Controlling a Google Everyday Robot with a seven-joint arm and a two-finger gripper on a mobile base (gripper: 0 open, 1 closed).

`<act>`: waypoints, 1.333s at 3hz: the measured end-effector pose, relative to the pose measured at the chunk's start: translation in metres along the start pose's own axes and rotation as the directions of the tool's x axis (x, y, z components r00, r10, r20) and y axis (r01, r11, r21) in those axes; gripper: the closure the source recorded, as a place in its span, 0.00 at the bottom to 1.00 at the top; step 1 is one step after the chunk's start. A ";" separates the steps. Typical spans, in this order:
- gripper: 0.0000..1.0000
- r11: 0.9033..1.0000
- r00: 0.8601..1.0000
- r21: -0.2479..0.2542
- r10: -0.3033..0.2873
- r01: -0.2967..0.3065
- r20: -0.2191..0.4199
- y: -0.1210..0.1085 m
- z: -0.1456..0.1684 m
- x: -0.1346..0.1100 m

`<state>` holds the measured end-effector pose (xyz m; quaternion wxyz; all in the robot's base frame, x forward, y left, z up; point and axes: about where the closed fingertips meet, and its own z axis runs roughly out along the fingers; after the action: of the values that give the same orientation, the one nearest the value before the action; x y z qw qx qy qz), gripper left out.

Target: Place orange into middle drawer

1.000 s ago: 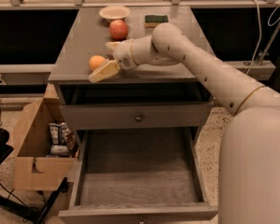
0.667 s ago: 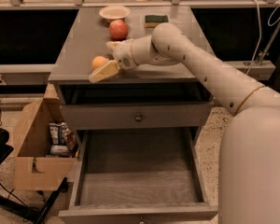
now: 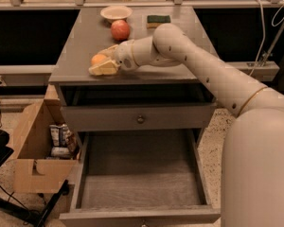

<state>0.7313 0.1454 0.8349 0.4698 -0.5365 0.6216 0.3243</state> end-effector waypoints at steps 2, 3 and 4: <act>0.85 1.000 0.999 -0.002 -0.025 0.025 -0.042 -0.004 -0.005 -0.017; 1.00 0.997 0.987 0.050 -0.057 0.065 -0.149 -0.002 -0.034 -0.047; 1.00 0.989 0.971 0.128 -0.040 0.072 -0.236 0.016 -0.075 -0.070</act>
Offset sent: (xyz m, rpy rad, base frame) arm 0.0092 -0.0101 0.0461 -0.1167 -0.0417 -0.0060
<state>0.6966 0.1059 0.9246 0.4381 -0.5551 0.6774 0.2025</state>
